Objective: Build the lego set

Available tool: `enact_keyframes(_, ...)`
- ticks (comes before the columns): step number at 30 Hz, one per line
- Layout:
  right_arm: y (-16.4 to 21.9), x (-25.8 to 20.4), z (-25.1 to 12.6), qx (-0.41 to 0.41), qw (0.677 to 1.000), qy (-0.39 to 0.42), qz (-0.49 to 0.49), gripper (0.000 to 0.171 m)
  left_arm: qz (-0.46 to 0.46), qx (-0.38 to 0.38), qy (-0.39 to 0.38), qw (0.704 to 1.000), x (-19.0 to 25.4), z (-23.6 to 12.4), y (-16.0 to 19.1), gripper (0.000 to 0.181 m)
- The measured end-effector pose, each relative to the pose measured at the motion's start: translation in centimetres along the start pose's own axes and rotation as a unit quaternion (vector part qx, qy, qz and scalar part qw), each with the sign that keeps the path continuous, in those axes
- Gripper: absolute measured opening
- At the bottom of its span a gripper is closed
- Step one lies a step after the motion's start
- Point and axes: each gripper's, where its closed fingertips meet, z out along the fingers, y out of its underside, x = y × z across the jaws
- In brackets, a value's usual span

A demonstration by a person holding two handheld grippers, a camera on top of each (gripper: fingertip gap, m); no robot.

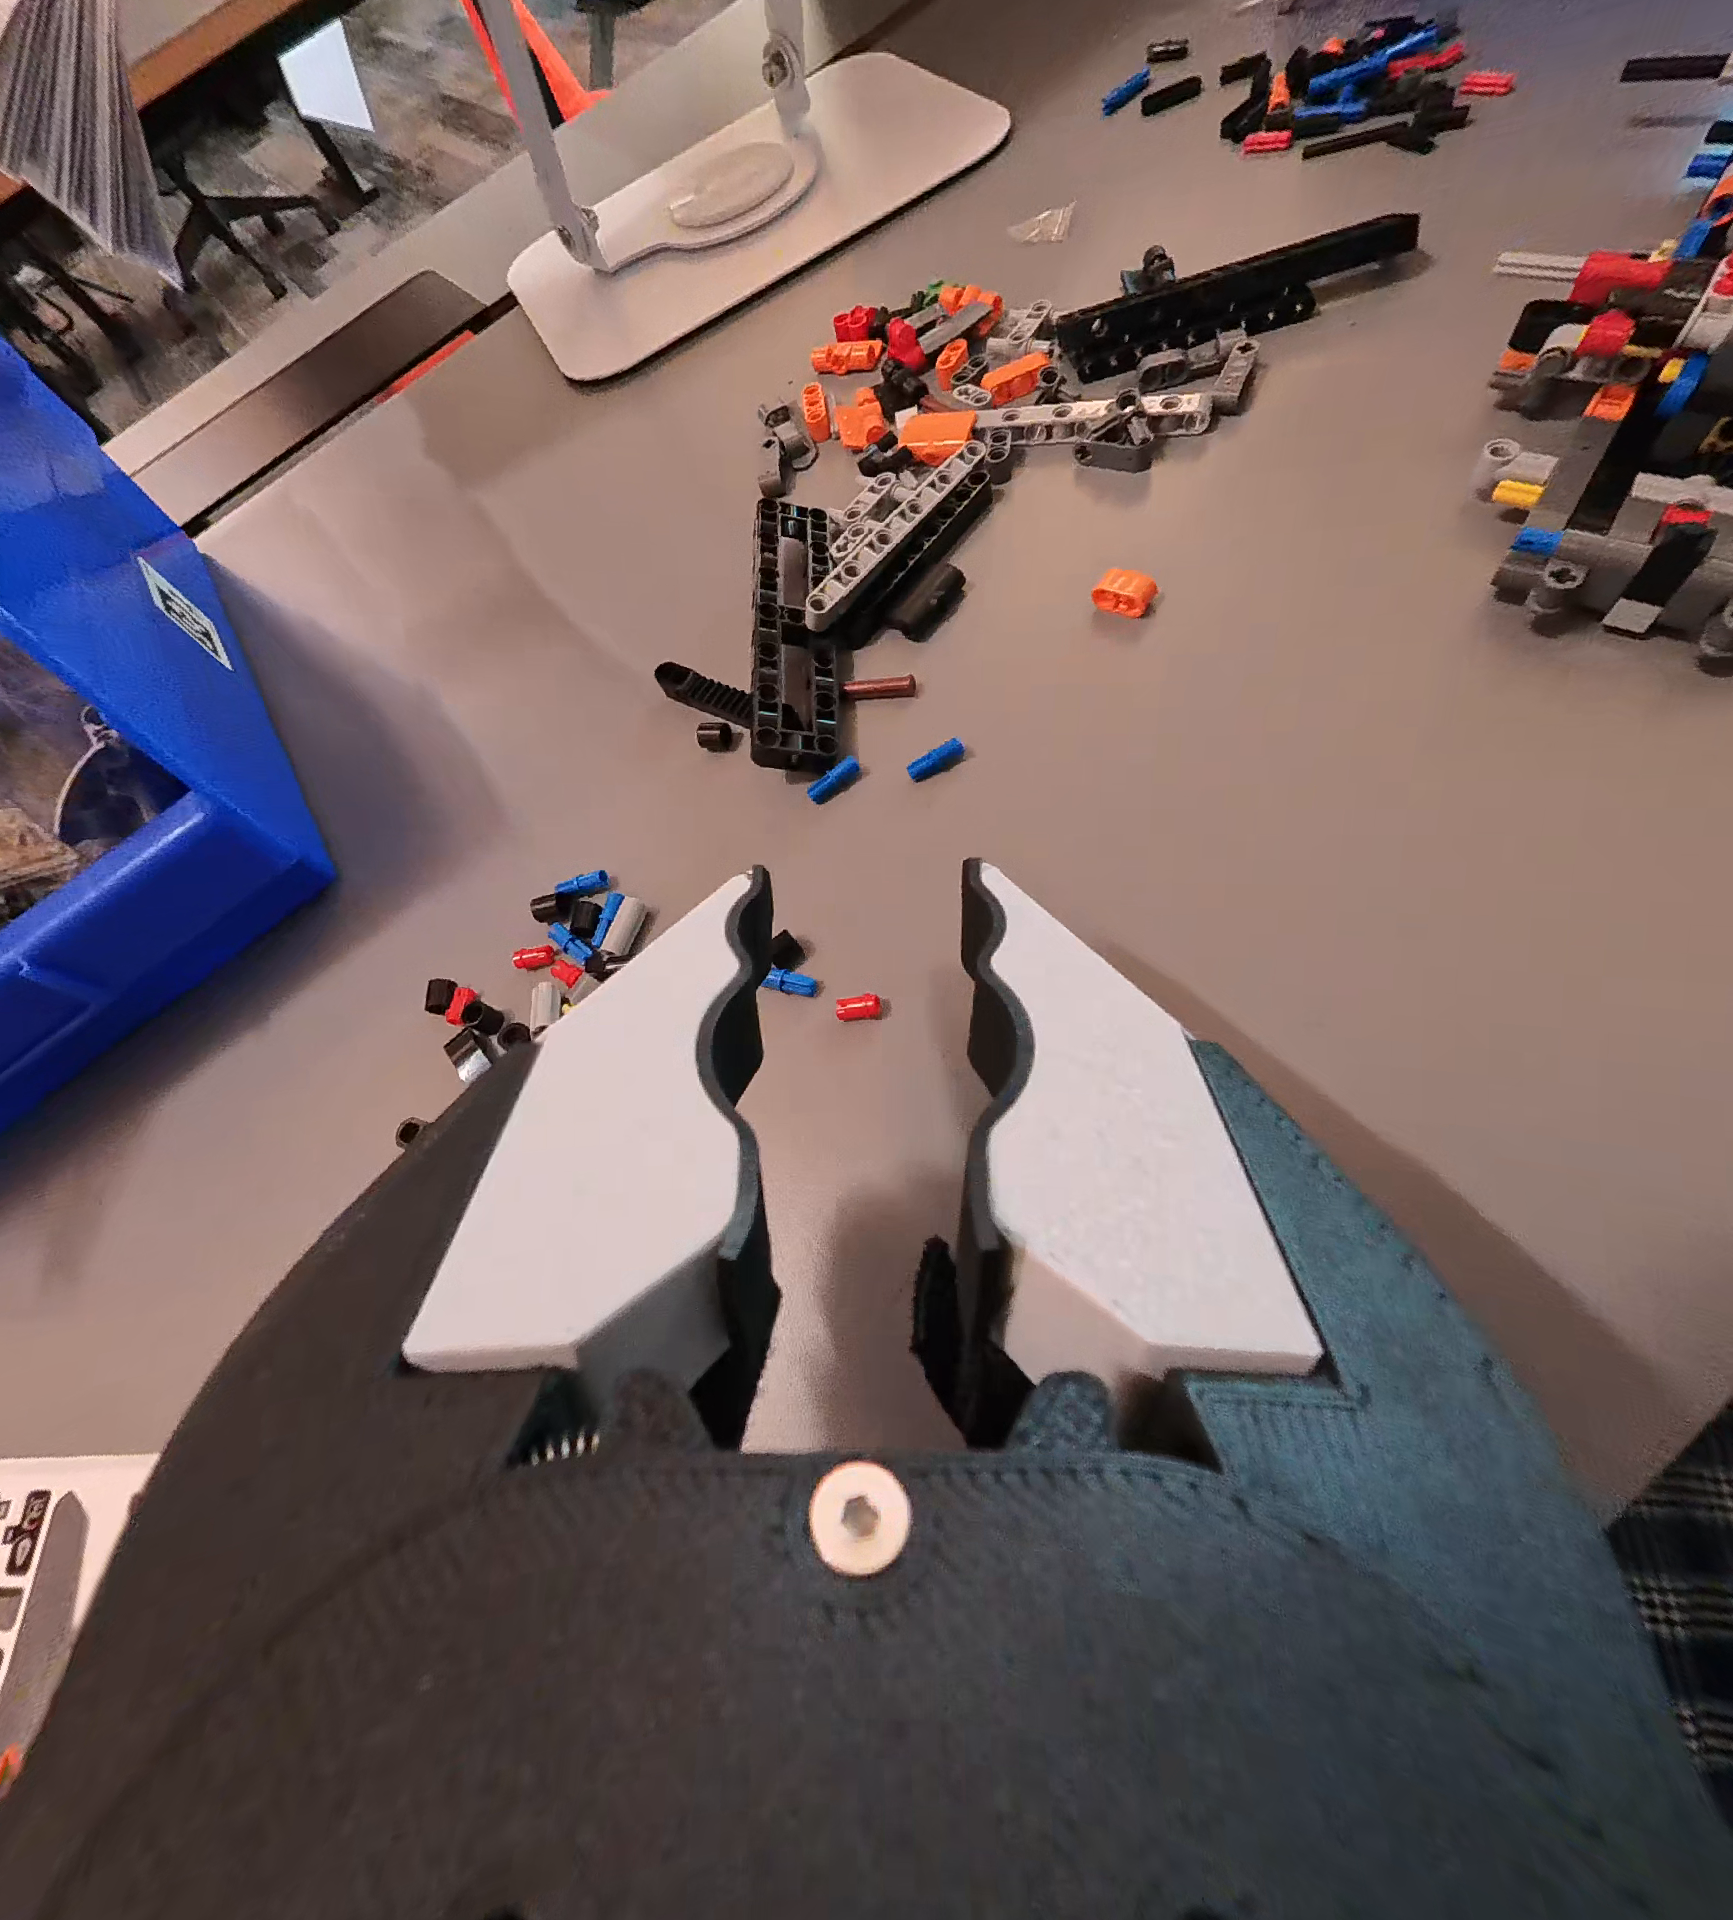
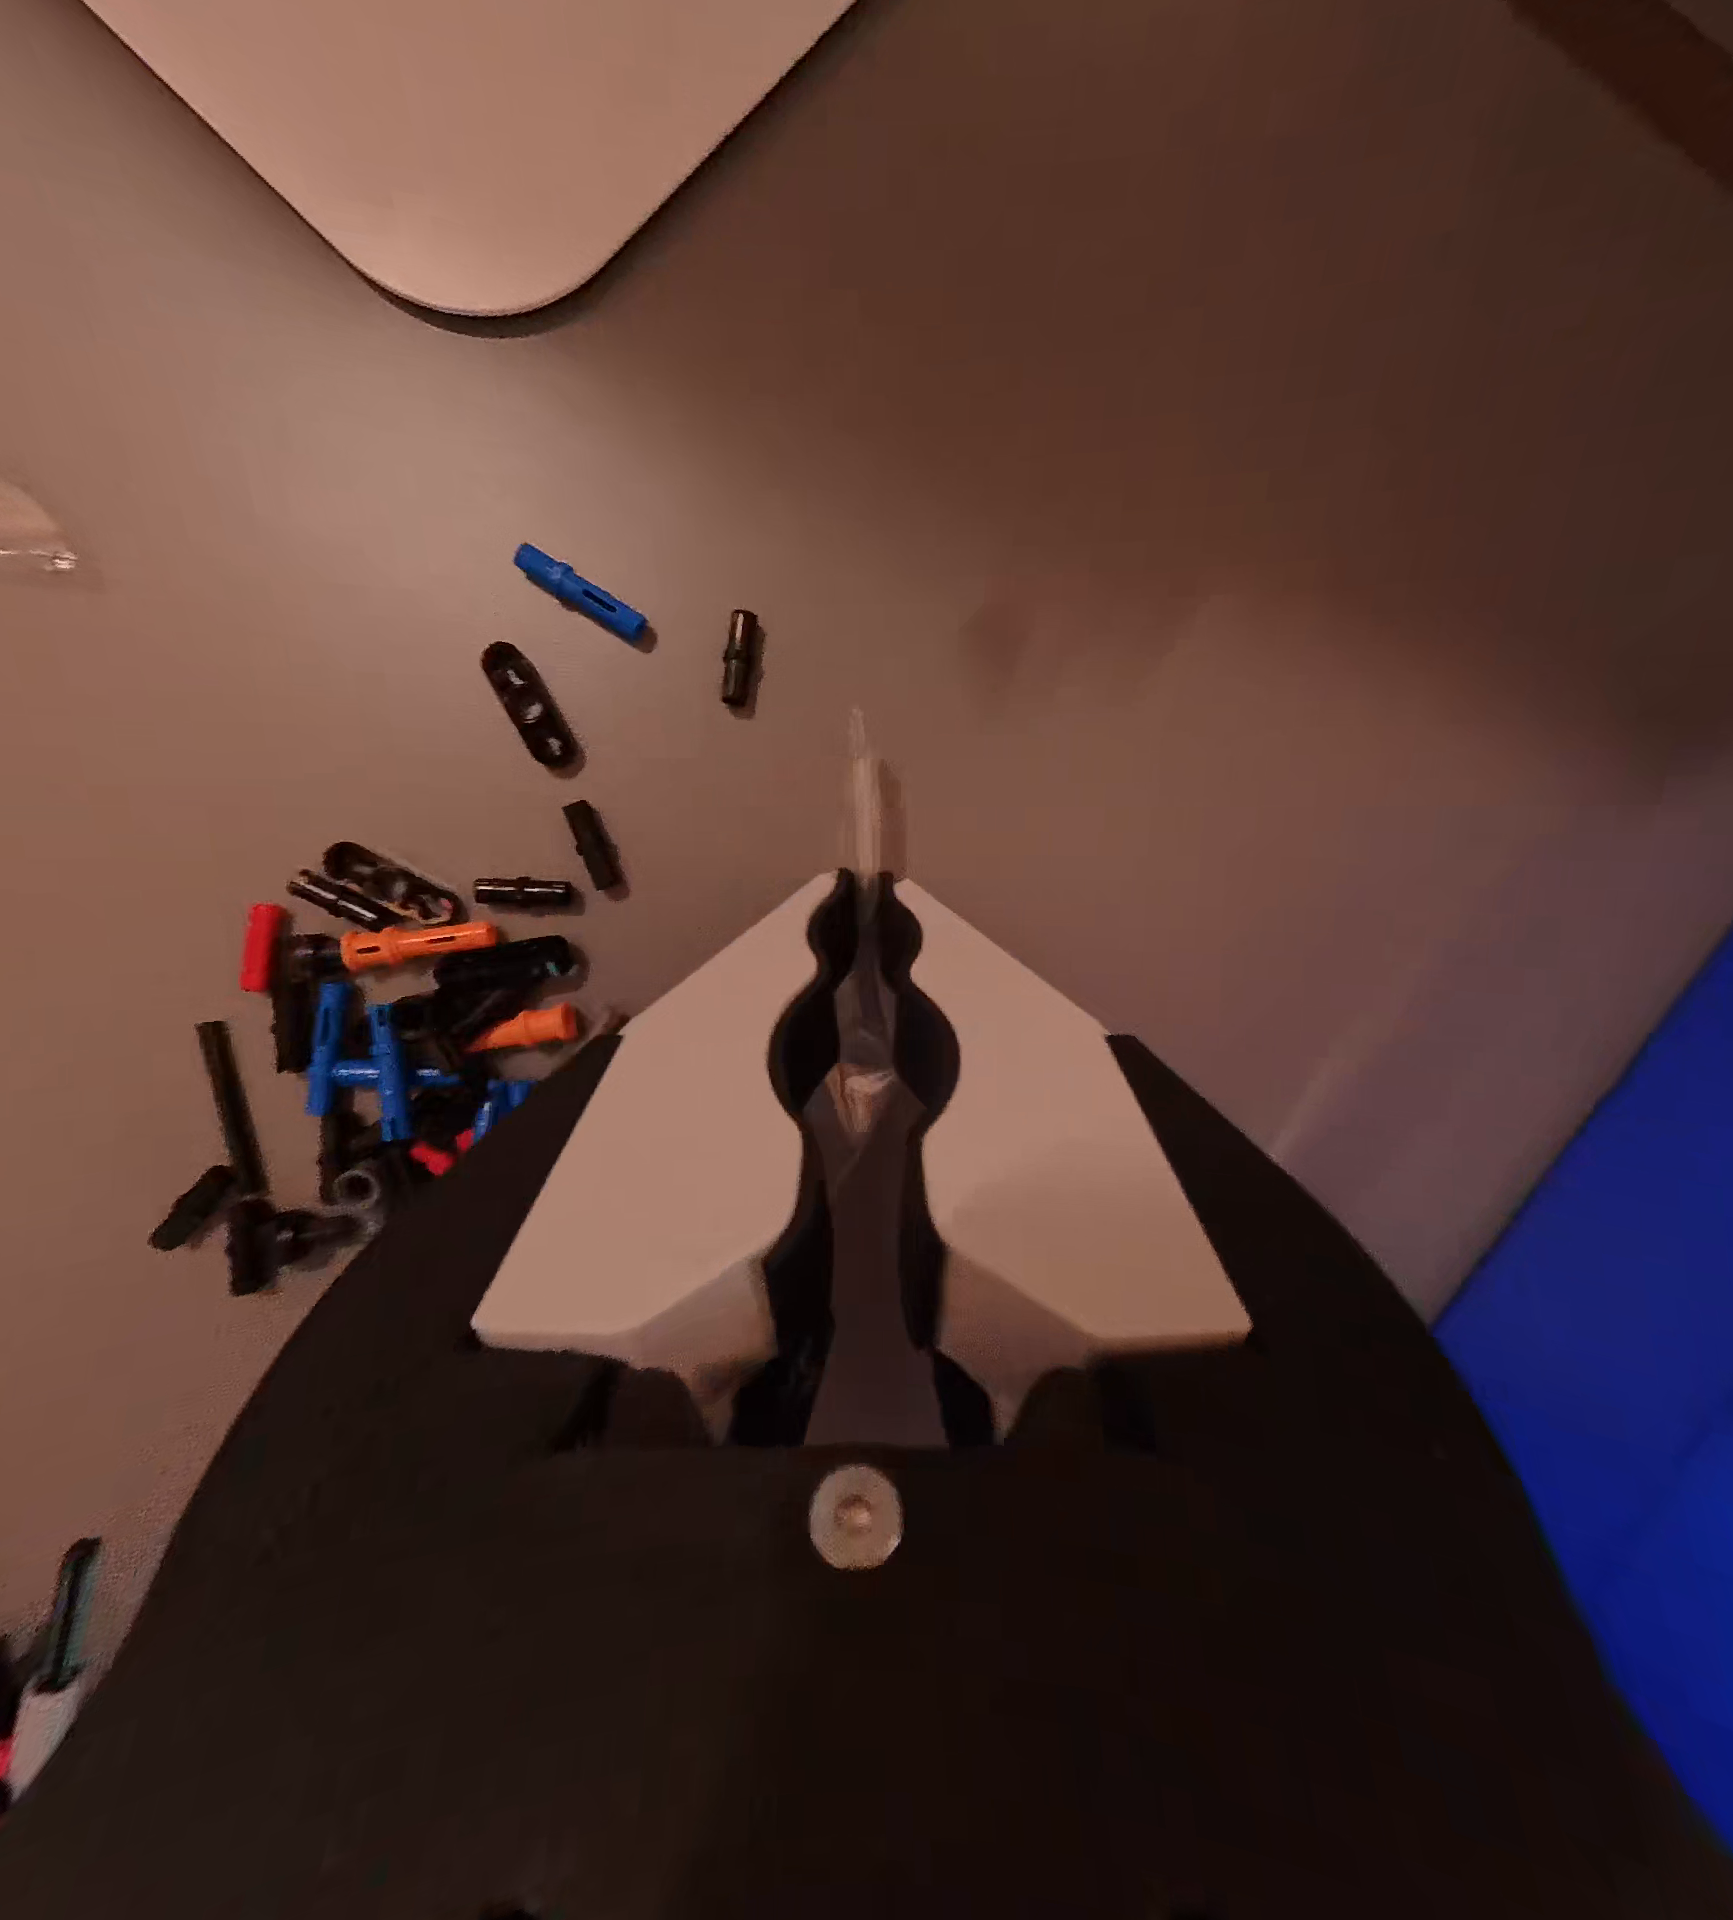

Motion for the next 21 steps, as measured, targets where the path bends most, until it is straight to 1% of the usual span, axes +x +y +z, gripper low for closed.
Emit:
enact_keyframes(3,-0.3,-0.1,-0.2,0.009,1.0,-0.001,-0.004,0.0,-0.005,0.004,0.006,1.0,0.1,0.2,0.1,0.034)
enact_keyframes(5,-1.2,-0.3,-1.5,0.036,0.999,0.004,-0.011,0.0,-0.004,0.003,0.005,1.0,0.1,0.3,0.2,0.034)
enact_keyframes(8,-3.9,-0.6,-5.9,0.102,0.994,0.008,-0.025,0.0,-0.006,0.003,0.005,1.0,0.0,0.4,0.2,0.033)
enact_keyframes(12,-6.5,0.6,-13.5,0.187,0.982,0.01,-0.029,0.0,-0.005,0.002,0.006,1.0,0.2,0.6,0.1,0.033)
enact_keyframes(14,-7.0,2.4,-17.6,0.225,0.974,0.027,-0.025,0.0,-0.002,0.0,0.007,1.0,0.3,0.6,0.1,0.033)
enact_keyframes(17,-6.1,6.6,-22.5,0.254,0.965,0.064,-0.008,0.0,0.003,-0.004,0.011,1.0,0.8,0.8,0.0,0.034)
enact_keyframes(19,-4.0,10.5,-24.1,0.248,0.964,0.094,0.021,0.0,0.006,-0.007,0.015,1.0,1.1,1.0,0.0,0.034)
enact_keyframes(21,-1.3,14.1,-24.6,0.227,0.966,0.118,0.046,0.003,0.011,-0.011,0.019,1.0,1.5,1.2,-0.1,0.035)
